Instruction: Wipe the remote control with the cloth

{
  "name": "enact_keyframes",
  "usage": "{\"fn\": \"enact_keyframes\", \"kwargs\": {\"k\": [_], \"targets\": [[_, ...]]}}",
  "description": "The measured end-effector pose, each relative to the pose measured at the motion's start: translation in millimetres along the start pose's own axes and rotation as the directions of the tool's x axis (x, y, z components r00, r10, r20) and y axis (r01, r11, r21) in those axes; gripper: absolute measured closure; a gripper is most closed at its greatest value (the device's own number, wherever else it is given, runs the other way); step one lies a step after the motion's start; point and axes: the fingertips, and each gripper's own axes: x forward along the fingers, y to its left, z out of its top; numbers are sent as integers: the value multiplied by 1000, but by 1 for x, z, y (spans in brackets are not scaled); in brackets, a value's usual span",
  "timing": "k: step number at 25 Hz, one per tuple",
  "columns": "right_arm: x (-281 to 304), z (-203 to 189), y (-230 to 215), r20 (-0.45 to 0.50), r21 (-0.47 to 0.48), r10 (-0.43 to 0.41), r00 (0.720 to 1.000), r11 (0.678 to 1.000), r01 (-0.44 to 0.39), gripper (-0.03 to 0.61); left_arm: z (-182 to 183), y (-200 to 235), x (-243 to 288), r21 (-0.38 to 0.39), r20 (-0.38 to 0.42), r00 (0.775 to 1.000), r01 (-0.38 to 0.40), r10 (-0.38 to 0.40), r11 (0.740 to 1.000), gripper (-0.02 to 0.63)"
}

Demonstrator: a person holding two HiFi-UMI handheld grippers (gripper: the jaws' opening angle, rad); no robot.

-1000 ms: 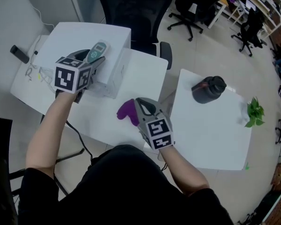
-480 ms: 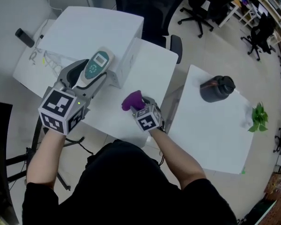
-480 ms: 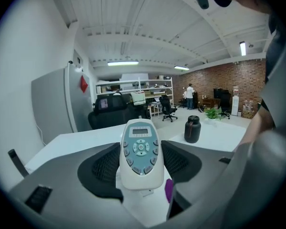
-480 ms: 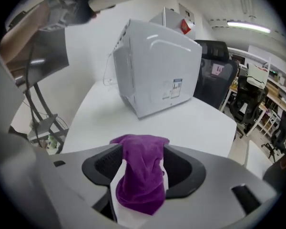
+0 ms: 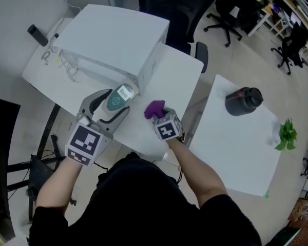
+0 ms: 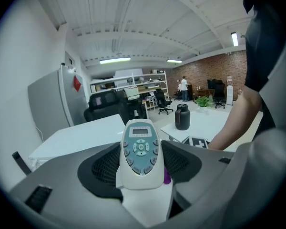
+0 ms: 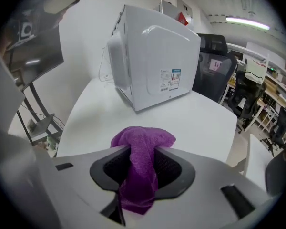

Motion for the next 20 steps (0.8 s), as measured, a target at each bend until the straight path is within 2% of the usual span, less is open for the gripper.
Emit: {"fn": "enact_keyframes", "kwargs": {"k": [3,6,10,13,15,17,20], "targets": [[-39,16,2,95,13,-3,996,1000,2,436,-13,-13,2,29,-18,1000,1,0,1000,357],[-91,31,2,216,19,-8,976,1000,4,439,-24,-33,6,71,-36,999,-11,13,997,357],[-169,52,8,374,-9,-13,927,1000,17,440,-48,-65,11,111,-76,996,-47,56,993,357],[-220,69,21,470,-54,10,883,998,18,440,-60,-86,16,189,-103,990,-79,100,979,357],[-246,79,37,510,-102,47,859,995,7,440,-67,-100,19,231,-117,987,-84,114,969,357],[-261,88,60,521,-159,102,847,987,-21,441,-70,-113,19,275,-122,985,-82,120,958,357],[-264,92,98,476,-244,189,859,967,-77,442,-66,-126,18,348,-110,987,-76,121,934,357]]}}
